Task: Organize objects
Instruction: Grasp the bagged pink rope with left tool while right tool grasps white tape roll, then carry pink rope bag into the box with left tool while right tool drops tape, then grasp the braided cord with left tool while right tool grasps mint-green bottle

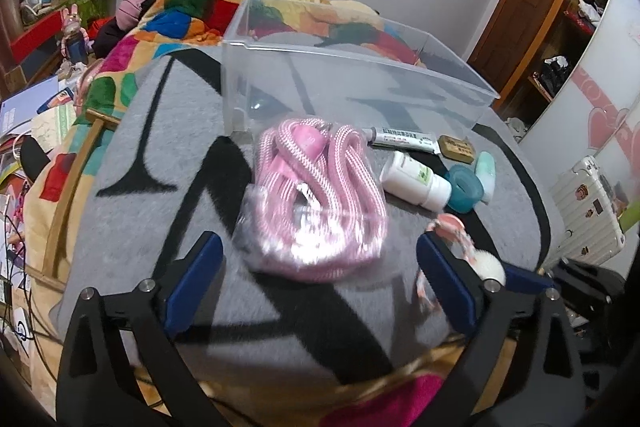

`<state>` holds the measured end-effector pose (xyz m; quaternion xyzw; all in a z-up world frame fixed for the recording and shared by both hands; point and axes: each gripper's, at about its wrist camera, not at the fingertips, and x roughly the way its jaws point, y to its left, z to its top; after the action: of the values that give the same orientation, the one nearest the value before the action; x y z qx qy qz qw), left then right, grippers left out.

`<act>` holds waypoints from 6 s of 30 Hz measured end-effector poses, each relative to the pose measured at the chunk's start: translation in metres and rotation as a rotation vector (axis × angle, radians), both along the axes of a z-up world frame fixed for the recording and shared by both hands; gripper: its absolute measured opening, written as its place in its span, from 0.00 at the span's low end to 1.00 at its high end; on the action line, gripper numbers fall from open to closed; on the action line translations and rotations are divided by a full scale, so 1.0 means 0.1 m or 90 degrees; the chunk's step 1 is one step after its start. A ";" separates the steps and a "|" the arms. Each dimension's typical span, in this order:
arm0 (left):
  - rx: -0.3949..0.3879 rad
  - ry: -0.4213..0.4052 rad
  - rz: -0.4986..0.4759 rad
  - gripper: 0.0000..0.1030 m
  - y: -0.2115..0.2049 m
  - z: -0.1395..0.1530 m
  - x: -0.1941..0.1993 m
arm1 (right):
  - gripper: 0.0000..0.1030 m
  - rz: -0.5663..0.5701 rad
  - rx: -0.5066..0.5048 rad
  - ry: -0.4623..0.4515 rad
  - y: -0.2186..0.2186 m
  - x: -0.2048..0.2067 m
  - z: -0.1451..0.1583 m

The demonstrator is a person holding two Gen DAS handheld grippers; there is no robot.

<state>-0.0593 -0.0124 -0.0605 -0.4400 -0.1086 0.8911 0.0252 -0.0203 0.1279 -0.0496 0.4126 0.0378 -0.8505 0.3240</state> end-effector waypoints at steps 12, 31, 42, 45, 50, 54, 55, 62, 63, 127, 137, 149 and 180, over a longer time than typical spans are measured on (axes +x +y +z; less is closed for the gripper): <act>-0.067 -0.011 0.009 0.79 0.10 -0.15 -0.34 | 0.23 -0.073 -0.008 0.022 0.24 -0.12 0.11; -0.028 0.086 0.011 0.58 -0.11 0.23 0.11 | 0.23 -0.127 -0.033 0.084 0.41 -0.48 0.46; -0.036 0.180 0.012 0.58 -0.16 0.79 0.00 | 0.23 -0.139 -0.055 0.161 0.35 -0.71 0.89; -0.035 0.193 0.017 0.58 -0.19 0.87 -0.12 | 0.23 -0.142 -0.061 0.171 0.33 -0.80 0.99; -0.020 0.186 0.022 0.58 -0.28 0.92 -0.44 | 0.23 -0.138 -0.065 0.164 0.27 -1.00 1.04; -0.014 0.163 0.014 0.58 -0.28 0.89 -0.65 | 0.23 -0.138 -0.062 0.150 0.20 -1.18 1.00; -0.010 0.153 0.009 0.58 -0.28 0.87 -0.74 | 0.23 -0.138 -0.061 0.147 0.18 -1.22 0.98; -0.021 0.103 -0.011 0.58 -0.18 0.70 -1.09 | 0.23 -0.130 -0.027 0.110 0.01 -1.51 0.81; -0.026 0.097 -0.015 0.58 -0.15 0.68 -1.14 | 0.23 -0.127 -0.014 0.100 -0.02 -1.55 0.78; -0.033 -0.004 -0.098 0.95 0.43 0.04 -0.18 | 0.82 -0.146 0.025 -0.017 0.81 -0.69 0.12; -0.052 -0.008 -0.161 0.59 0.79 -0.12 -0.14 | 0.65 -0.208 0.012 -0.037 0.77 -0.97 -0.05; -0.029 0.022 -0.205 0.08 0.95 -0.12 -0.14 | 0.20 -0.208 0.044 -0.028 0.65 -1.01 -0.19; -0.033 0.196 -0.078 0.05 0.18 0.90 -0.23 | 0.19 -0.145 -0.027 0.126 0.48 -0.75 0.78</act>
<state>-0.0820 0.0061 0.0300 -0.3043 -0.0535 0.9473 0.0846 -0.0951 0.1763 0.0282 0.3216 0.0044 -0.9189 0.2284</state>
